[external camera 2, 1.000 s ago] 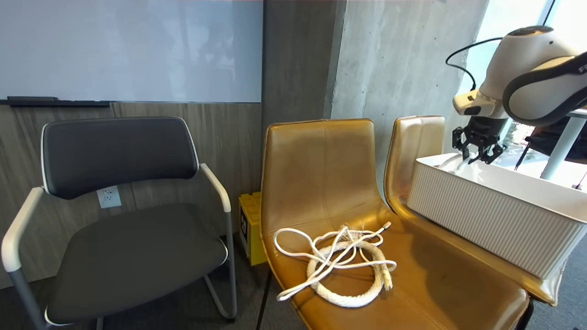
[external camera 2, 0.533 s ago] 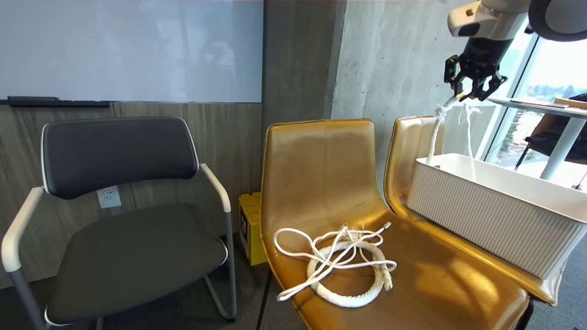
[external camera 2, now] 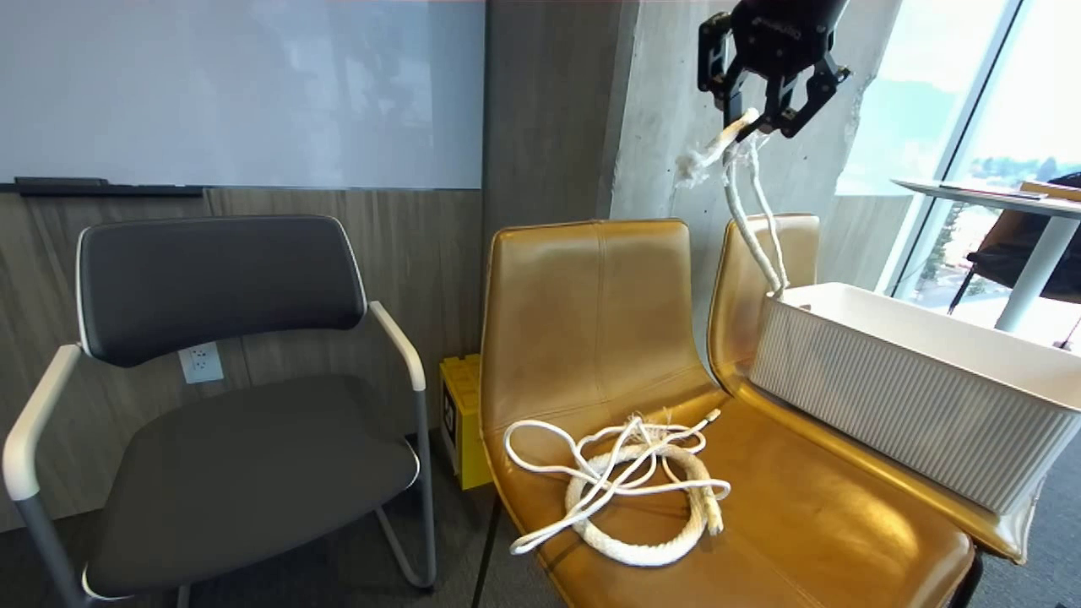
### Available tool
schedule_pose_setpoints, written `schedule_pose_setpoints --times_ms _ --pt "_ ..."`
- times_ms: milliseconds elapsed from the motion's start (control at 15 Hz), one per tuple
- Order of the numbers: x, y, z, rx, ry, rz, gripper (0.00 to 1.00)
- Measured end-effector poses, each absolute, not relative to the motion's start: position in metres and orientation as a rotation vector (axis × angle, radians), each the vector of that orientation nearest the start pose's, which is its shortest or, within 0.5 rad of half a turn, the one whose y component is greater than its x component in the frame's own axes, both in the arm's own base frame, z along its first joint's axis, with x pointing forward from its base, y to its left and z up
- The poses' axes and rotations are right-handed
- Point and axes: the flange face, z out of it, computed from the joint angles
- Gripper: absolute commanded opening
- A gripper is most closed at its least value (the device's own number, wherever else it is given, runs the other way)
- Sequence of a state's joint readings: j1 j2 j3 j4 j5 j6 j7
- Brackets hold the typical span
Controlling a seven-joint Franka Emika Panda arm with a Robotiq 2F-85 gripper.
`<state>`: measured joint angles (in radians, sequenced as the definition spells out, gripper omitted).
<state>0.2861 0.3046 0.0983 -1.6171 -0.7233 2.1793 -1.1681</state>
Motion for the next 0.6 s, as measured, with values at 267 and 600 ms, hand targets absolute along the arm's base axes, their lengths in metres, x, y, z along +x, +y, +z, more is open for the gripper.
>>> schedule_pose_setpoints --times_ms 267,600 --pt "0.597 0.346 0.480 1.349 2.091 0.018 0.04" --pt "0.563 0.448 0.463 1.270 2.133 -0.004 0.04"
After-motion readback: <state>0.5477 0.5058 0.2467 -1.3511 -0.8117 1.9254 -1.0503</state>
